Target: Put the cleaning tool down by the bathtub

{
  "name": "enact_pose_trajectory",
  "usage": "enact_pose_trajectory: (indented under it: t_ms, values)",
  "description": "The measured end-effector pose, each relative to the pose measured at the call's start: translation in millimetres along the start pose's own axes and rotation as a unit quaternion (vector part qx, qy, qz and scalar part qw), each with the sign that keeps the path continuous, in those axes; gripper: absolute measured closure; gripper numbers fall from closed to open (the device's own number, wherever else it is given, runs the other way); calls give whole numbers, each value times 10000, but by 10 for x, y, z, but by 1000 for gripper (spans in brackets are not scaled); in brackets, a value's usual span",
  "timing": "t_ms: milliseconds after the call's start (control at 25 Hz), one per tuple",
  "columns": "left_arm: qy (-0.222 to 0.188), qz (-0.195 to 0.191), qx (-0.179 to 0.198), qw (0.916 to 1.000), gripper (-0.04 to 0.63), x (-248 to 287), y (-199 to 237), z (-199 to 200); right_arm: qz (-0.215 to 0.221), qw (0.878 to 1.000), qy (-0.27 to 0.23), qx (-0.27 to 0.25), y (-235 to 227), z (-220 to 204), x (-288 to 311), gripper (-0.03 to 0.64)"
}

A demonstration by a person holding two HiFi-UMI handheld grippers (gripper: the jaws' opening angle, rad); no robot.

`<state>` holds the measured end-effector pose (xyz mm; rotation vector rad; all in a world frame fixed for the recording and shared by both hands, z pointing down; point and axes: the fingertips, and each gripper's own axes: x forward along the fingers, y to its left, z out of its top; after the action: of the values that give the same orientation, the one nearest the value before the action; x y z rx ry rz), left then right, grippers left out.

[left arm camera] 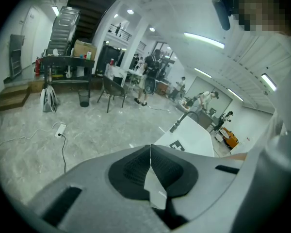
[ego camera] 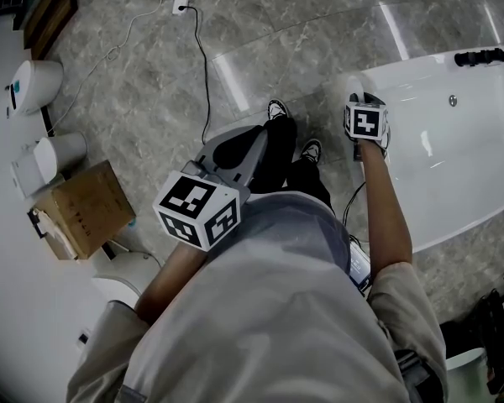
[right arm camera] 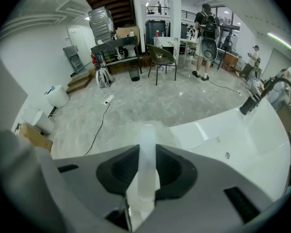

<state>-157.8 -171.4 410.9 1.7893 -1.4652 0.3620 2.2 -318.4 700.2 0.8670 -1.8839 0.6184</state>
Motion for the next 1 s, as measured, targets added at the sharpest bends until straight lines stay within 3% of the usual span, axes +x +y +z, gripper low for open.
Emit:
enact_pose_trajectory:
  t_ms: [440,680,1000]
  values:
    - [-50,-67,48,10000,586,-19,3,2,-90,9999,61,128,-9,-7,-34,533]
    - [-81,-104,48,9999,586,-87,-39,-42,-92,9995,58,286,20,-85,-106,478]
    - [-161,-123,60,9998,586,-131,-108,-53,-61,9983,10,571,20,-109,-217,469]
